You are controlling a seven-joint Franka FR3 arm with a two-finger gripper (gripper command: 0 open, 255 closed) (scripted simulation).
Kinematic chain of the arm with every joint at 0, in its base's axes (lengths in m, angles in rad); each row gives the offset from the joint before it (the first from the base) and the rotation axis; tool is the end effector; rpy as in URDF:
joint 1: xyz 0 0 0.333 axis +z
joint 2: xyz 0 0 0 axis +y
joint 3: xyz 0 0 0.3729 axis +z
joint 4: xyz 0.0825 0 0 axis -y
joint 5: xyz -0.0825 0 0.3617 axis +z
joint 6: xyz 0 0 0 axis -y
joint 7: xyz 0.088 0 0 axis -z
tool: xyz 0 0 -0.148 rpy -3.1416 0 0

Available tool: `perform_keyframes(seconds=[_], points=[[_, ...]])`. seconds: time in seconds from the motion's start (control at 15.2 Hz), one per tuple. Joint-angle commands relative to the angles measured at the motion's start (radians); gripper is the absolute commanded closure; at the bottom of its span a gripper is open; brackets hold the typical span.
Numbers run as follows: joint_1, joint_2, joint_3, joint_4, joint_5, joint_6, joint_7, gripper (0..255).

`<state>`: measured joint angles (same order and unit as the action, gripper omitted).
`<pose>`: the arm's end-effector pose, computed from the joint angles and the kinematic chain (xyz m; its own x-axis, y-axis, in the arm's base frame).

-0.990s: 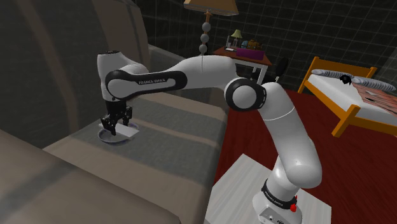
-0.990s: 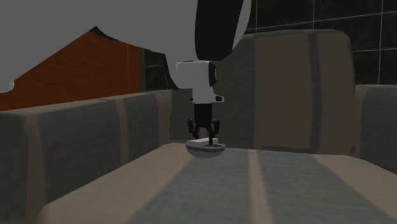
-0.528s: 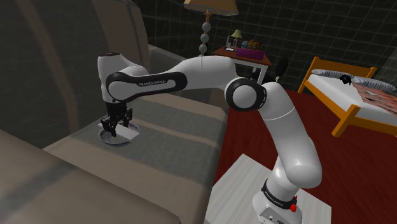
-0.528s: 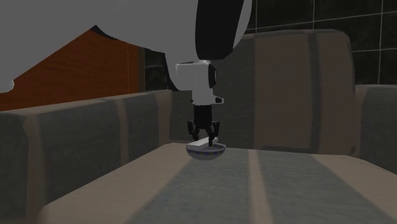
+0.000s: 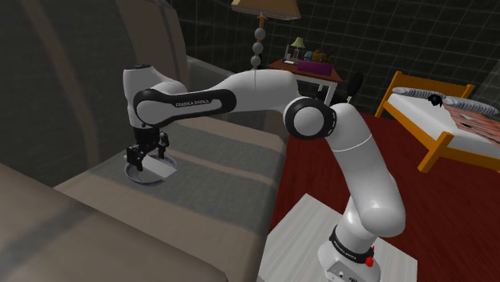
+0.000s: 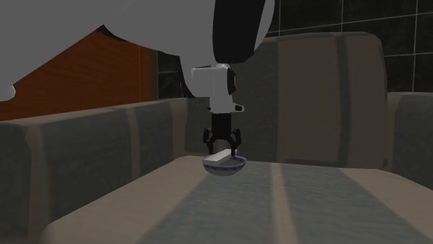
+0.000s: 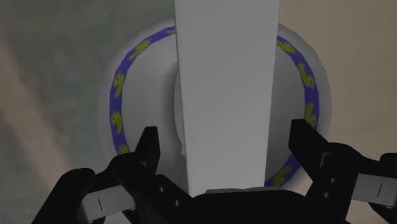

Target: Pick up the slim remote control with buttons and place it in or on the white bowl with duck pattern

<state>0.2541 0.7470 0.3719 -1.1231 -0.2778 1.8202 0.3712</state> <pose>0.6830 0.3455 0.3915 0.9729 0.2311 0.0010 0.2311 -0.9727 0.0201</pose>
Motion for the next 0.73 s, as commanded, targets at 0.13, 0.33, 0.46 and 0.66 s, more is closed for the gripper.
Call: perform_keyframes(seconds=[0.13, 0.33, 0.46, 0.66], points=[[0.019, 0.005, 0.001, 0.12, 0.004, -0.112, -0.013, 0], [0.019, 0.005, 0.001, 0.12, 0.004, -0.112, -0.013, 0], [0.019, 0.005, 0.001, 0.12, 0.004, -0.112, -0.013, 0], [0.019, 0.005, 0.001, 0.12, 0.004, -0.112, -0.013, 0]])
